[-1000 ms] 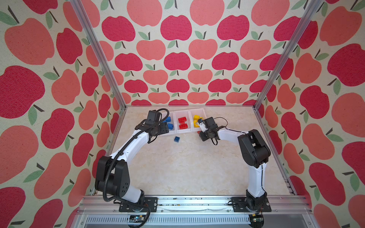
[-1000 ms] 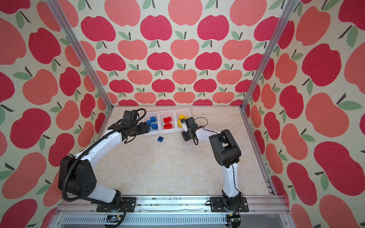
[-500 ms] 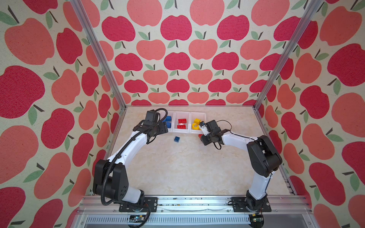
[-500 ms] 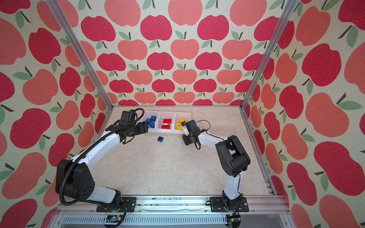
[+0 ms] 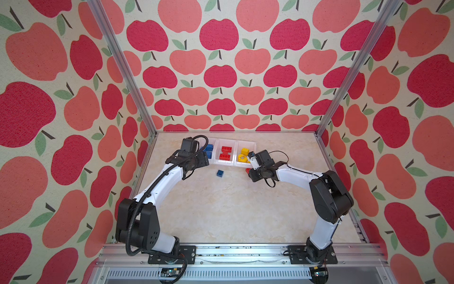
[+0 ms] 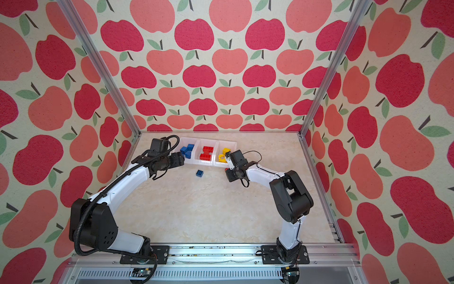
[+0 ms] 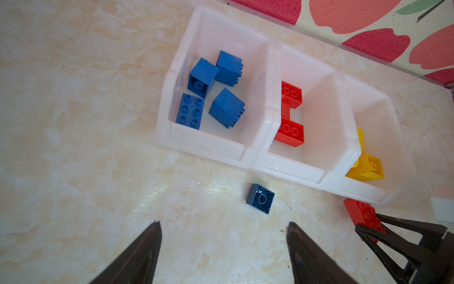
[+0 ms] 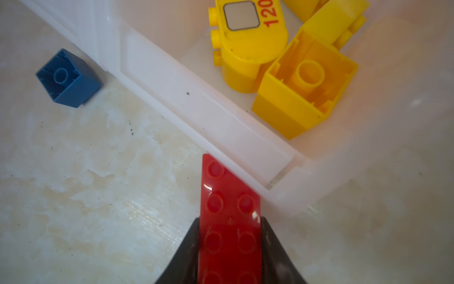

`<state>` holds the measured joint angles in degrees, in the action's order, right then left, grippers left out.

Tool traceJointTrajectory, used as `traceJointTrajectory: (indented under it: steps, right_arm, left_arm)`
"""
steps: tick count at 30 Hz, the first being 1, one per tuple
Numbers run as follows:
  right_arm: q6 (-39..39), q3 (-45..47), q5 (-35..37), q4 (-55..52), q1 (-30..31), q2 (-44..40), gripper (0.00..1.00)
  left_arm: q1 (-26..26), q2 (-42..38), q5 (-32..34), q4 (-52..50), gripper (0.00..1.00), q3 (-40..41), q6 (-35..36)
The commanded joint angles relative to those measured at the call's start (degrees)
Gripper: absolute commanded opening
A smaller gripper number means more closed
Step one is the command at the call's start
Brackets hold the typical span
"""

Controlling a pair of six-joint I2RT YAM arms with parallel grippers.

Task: Sort the legos into containers by color
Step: Pick up the lego from the top-center of the table.

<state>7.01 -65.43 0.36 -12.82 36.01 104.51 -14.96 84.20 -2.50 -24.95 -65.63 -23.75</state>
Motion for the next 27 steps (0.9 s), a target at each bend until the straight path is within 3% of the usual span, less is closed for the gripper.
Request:
traceJointTrajectory:
  steps: [1, 17, 27]
  right_arm:
    - [0.75, 0.09, -0.28, -0.95, 0.20, 0.98, 0.28]
    - [3.45, 2.37, -3.31, -3.16, 1.79, -0.27, 0.28]
    - [4.85, -5.46, -3.38, -3.75, 6.22, -1.64, 0.28]
  left_arm:
    - [0.54, -1.65, -0.93, 0.61, 0.82, 0.76, -0.60]
    - [0.90, -2.06, -0.97, 0.52, 0.83, 0.84, -0.31]
    - [1.20, -2.62, -1.07, 0.89, 0.83, 1.93, -0.42]
